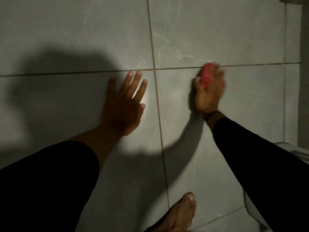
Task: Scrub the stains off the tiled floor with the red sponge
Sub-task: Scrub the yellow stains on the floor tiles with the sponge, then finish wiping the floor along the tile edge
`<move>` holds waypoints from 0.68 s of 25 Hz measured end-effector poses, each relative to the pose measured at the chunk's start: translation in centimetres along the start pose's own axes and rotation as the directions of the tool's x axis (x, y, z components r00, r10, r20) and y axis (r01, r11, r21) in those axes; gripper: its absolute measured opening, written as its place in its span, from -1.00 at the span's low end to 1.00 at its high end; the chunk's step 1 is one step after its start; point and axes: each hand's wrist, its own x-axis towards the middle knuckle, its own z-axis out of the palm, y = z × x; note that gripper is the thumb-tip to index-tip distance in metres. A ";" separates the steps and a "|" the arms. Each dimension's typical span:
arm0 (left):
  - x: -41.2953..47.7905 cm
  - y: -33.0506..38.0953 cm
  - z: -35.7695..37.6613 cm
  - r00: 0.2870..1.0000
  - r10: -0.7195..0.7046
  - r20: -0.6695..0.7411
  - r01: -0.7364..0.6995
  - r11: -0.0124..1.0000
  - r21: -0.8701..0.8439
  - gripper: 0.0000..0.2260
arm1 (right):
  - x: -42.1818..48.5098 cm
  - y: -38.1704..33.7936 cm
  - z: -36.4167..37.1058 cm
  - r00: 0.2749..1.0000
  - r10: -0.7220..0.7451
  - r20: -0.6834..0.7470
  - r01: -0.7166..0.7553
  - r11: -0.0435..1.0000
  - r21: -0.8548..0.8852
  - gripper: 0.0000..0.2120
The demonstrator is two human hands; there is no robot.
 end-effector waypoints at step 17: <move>-3.0 29.3 -32.2 0.603 0.289 0.743 0.555 0.517 -0.652 -0.74 | -28.0 4.1 -36.0 0.557 0.373 0.742 -0.424 -0.641 0.640 -0.47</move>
